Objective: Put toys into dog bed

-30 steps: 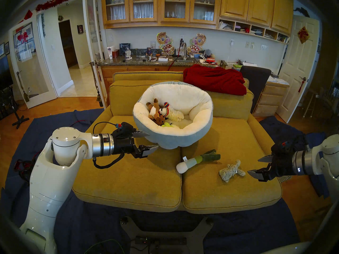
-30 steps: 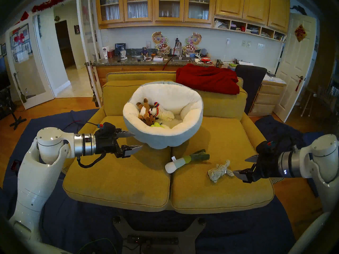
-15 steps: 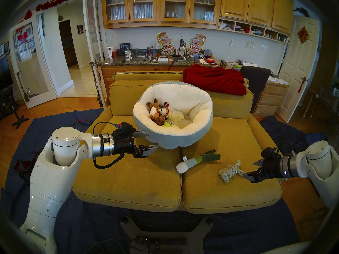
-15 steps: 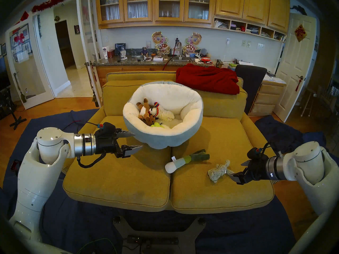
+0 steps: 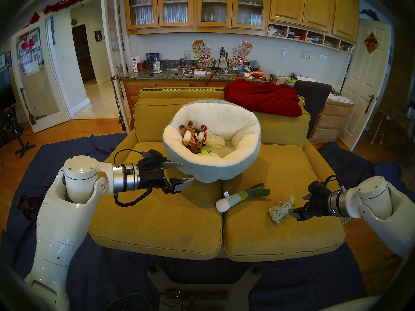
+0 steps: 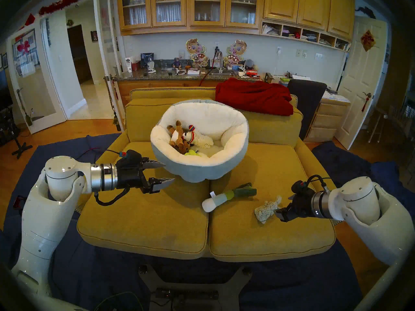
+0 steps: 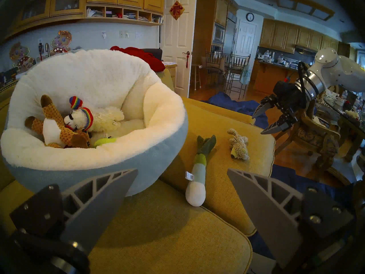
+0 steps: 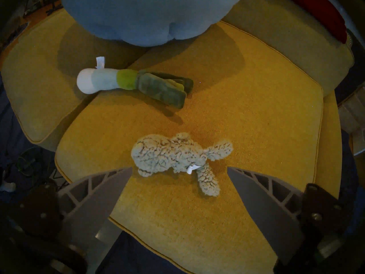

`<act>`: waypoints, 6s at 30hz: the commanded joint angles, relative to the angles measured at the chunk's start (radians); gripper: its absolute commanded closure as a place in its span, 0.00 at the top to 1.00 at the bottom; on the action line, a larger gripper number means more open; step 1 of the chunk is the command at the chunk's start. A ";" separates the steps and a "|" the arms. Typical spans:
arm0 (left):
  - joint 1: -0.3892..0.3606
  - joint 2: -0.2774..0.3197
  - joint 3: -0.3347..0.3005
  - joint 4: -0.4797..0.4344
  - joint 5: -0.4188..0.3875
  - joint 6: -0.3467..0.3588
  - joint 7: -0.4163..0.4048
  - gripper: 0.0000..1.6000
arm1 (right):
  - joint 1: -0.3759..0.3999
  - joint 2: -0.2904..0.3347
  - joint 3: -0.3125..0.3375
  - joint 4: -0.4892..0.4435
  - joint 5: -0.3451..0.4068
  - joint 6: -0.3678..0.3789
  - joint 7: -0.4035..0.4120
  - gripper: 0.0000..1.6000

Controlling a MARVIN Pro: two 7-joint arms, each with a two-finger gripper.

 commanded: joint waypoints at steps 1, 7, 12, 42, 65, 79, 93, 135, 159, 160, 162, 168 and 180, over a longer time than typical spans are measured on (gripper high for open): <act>-0.020 0.002 -0.013 -0.016 -0.003 -0.003 0.001 1.00 | 0.106 0.054 -0.116 0.014 0.046 -0.043 -0.076 1.00; -0.020 0.001 -0.013 -0.016 -0.002 -0.003 0.000 1.00 | 0.178 0.065 -0.200 0.038 0.063 -0.038 -0.110 1.00; -0.020 0.001 -0.013 -0.015 -0.001 -0.003 -0.001 1.00 | 0.231 0.056 -0.262 0.058 0.065 -0.040 -0.130 1.00; -0.020 -0.003 -0.014 -0.013 0.006 -0.004 -0.005 1.00 | 0.478 -0.132 -0.498 0.177 -0.025 -0.014 -0.259 1.00; -0.021 -0.007 -0.017 -0.014 0.009 -0.003 -0.009 1.00 | 0.600 -0.087 -0.484 0.076 -0.124 0.196 -0.301 0.00; -0.020 -0.009 -0.017 -0.014 0.011 -0.003 -0.011 1.00 | 0.558 0.023 -0.259 -0.099 -0.044 0.250 -0.243 0.00; -0.021 -0.011 -0.020 -0.016 0.013 -0.002 -0.013 1.00 | 0.654 0.062 -0.139 -0.273 0.087 0.250 -0.135 0.00; -0.018 -0.018 -0.019 -0.008 0.025 -0.004 -0.020 1.00 | 1.008 -0.179 -0.565 -0.170 0.081 0.166 -0.214 0.00; -0.021 -0.021 -0.022 -0.010 0.029 -0.004 -0.024 1.00 | 1.203 -0.457 -0.726 -0.001 -0.056 0.217 -0.295 0.00; -0.021 -0.022 -0.023 -0.010 0.030 -0.004 -0.025 1.00 | 1.232 -0.469 -0.744 0.017 -0.063 0.228 -0.297 0.00; -0.021 -0.022 -0.023 -0.010 0.030 -0.004 -0.025 1.00 | 1.233 -0.492 -0.746 0.034 -0.076 0.234 -0.303 0.00; -0.021 -0.023 -0.023 -0.010 0.031 -0.004 -0.026 1.00 | 1.268 -0.542 -0.768 0.092 -0.109 0.250 -0.315 0.00; -0.021 -0.025 -0.025 -0.011 0.033 -0.004 -0.028 1.00 | 1.340 -0.659 -0.801 0.213 -0.186 0.250 -0.326 0.00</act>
